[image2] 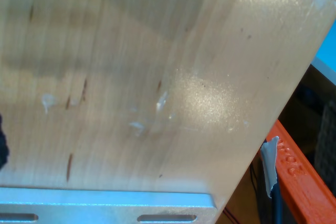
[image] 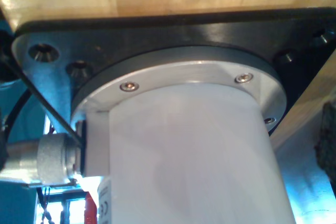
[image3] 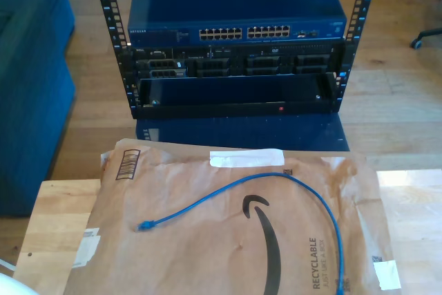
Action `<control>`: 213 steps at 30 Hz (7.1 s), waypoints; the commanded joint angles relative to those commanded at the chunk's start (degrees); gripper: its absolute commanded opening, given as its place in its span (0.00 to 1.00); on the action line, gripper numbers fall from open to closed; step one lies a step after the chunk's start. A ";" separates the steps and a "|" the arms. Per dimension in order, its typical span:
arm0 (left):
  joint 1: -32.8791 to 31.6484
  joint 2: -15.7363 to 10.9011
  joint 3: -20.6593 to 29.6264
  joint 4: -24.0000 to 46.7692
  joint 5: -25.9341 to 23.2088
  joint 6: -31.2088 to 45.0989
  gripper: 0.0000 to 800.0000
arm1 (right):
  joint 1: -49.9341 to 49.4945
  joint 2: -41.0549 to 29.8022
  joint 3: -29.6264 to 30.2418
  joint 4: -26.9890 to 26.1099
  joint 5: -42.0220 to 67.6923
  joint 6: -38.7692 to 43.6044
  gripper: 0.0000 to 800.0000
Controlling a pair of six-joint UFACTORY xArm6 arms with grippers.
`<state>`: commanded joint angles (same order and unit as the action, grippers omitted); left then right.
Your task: Grab the cable and plug it in
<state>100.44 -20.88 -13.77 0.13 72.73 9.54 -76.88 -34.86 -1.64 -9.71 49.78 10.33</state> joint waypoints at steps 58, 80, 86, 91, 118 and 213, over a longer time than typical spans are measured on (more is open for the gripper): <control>0.00 0.09 0.00 0.00 0.00 0.09 1.00 | -0.62 0.00 0.00 0.44 -0.09 -0.09 1.00; -1.05 -3.96 -8.97 0.44 13.01 -3.69 1.00 | -0.97 -3.43 -7.91 2.46 11.87 0.44 1.00; -11.69 -4.22 -16.97 0.18 24.79 -16.18 1.00 | 0.18 -2.11 -19.25 3.25 18.90 6.07 1.00; -24.70 -4.22 -22.15 -2.90 26.64 -31.56 1.00 | 9.58 -0.09 -24.97 4.40 19.43 17.23 1.00; -60.48 -2.99 -28.57 -25.05 23.65 -66.99 1.00 | 106.55 13.89 -42.99 4.31 22.42 100.92 1.00; -98.37 9.32 -42.20 -38.68 11.08 -88.70 1.00 | 98.55 15.21 -44.92 25.58 9.93 98.73 0.99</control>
<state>2.07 -11.56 -55.97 -38.55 83.80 -79.16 21.67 -19.65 -46.56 15.87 59.71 109.05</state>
